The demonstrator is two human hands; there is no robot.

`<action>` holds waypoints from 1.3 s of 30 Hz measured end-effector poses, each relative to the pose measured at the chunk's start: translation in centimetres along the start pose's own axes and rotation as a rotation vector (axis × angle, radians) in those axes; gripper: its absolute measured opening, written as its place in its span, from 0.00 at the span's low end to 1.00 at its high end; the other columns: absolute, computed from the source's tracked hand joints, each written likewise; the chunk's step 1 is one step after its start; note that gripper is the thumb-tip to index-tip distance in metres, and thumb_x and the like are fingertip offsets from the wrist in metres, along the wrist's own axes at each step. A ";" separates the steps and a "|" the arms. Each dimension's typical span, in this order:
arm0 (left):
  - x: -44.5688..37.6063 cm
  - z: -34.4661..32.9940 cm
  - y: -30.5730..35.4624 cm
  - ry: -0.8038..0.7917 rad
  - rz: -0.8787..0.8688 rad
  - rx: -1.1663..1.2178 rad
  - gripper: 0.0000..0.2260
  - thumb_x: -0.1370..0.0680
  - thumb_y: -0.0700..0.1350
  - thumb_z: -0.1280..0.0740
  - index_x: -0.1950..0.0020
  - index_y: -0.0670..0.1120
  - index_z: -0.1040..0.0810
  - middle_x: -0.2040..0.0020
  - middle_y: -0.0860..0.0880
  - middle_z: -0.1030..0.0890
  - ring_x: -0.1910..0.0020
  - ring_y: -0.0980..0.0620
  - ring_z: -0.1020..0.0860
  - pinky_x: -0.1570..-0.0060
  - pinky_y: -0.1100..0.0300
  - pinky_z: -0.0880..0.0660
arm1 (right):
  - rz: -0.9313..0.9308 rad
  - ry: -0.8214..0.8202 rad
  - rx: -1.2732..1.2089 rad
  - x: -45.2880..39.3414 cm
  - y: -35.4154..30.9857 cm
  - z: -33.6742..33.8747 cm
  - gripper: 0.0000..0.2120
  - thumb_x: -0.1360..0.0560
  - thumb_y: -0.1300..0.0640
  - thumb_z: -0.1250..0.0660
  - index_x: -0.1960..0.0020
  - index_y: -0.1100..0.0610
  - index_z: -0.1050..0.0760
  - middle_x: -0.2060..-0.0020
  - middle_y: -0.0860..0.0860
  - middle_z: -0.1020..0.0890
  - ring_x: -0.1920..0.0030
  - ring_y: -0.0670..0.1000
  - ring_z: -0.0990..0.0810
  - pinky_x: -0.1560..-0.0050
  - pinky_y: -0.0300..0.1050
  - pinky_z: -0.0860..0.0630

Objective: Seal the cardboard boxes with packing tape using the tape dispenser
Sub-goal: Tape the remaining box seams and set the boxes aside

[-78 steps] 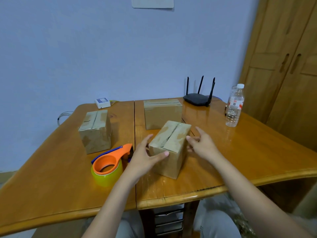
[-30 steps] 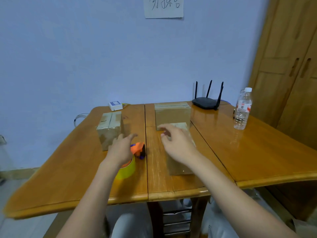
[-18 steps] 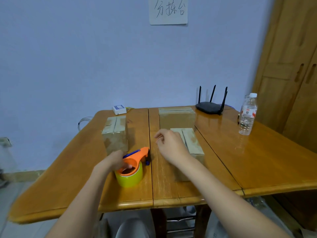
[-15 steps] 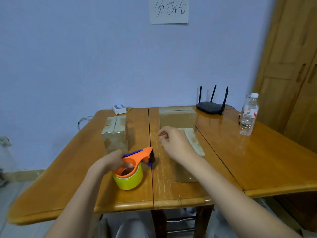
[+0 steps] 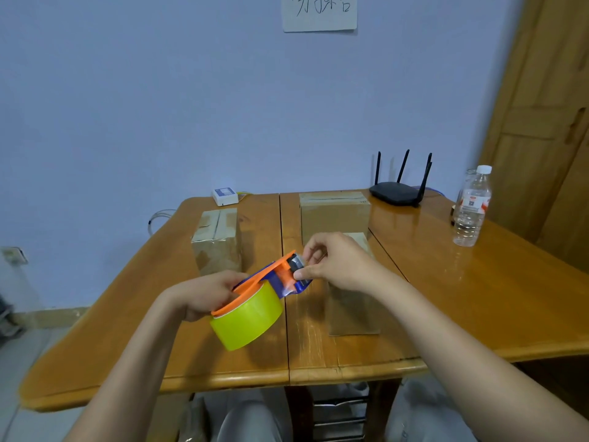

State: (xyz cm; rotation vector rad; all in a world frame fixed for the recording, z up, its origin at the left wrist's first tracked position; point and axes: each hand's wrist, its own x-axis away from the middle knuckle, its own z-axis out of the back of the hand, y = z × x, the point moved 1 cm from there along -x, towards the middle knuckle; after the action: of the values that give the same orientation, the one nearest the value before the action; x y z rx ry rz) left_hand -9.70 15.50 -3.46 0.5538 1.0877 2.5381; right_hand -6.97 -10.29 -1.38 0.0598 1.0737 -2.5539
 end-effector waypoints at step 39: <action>-0.5 2.7 1.3 -0.215 0.090 -0.110 0.24 0.27 0.56 0.24 0.32 0.59 0.25 0.37 0.44 0.19 0.37 0.43 0.21 0.38 0.43 0.25 | -0.165 -0.029 -0.319 1.1 2.5 6.7 0.11 0.34 0.60 0.19 0.61 0.65 0.18 0.67 0.57 0.17 0.67 0.49 0.20 0.59 0.42 0.19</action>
State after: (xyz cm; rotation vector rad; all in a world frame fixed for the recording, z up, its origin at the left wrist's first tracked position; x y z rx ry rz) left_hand -8.19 16.08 -0.95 0.8398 0.8602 2.5235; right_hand -6.47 -16.96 1.43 -0.1541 1.5161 -2.4790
